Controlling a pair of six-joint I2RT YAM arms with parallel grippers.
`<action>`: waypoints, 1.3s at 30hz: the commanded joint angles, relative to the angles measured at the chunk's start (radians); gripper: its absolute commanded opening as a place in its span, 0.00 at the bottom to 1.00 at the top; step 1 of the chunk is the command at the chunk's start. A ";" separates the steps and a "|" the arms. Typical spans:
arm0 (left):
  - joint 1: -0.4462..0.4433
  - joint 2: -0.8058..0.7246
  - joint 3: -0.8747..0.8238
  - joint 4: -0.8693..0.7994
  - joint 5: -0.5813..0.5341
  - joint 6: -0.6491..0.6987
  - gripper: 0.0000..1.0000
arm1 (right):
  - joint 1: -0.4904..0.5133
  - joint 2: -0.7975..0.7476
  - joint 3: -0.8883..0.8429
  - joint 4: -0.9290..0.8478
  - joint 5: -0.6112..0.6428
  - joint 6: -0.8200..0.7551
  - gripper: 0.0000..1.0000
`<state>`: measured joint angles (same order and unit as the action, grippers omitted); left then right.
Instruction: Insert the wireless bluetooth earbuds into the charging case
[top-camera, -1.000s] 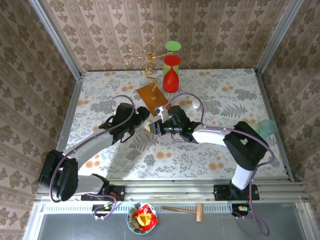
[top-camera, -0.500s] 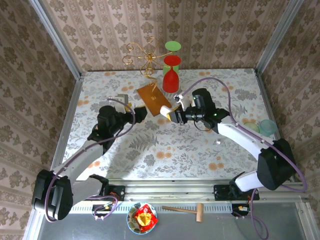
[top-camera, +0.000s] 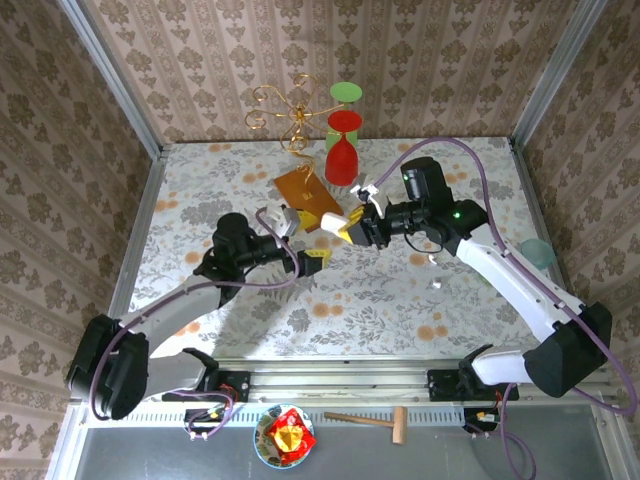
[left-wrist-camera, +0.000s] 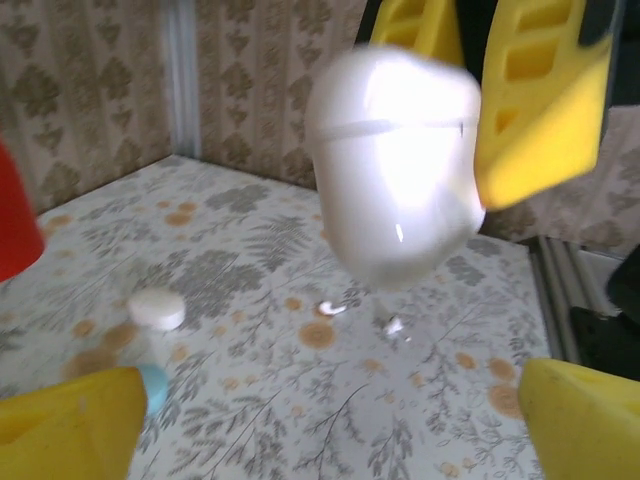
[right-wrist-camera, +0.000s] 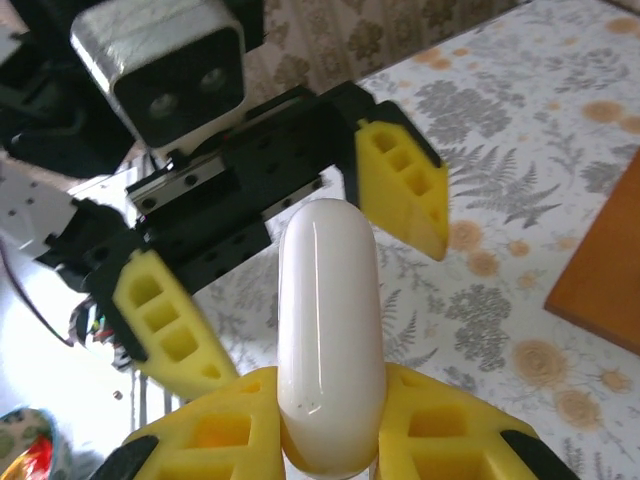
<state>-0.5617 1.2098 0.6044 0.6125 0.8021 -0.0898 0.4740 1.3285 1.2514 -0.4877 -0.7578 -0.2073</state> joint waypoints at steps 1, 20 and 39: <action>-0.003 0.025 0.051 0.142 0.141 -0.051 0.89 | 0.009 -0.025 0.043 -0.109 -0.093 -0.066 0.05; -0.009 0.243 0.105 0.652 0.312 -0.455 0.37 | 0.020 -0.029 0.017 -0.041 -0.091 -0.064 0.01; -0.007 0.220 0.082 0.651 0.338 -0.331 0.00 | -0.017 -0.071 -0.030 0.102 0.012 0.089 0.48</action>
<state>-0.5682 1.4521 0.6769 1.2205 1.1213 -0.4725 0.4721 1.2827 1.2339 -0.4427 -0.7811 -0.1867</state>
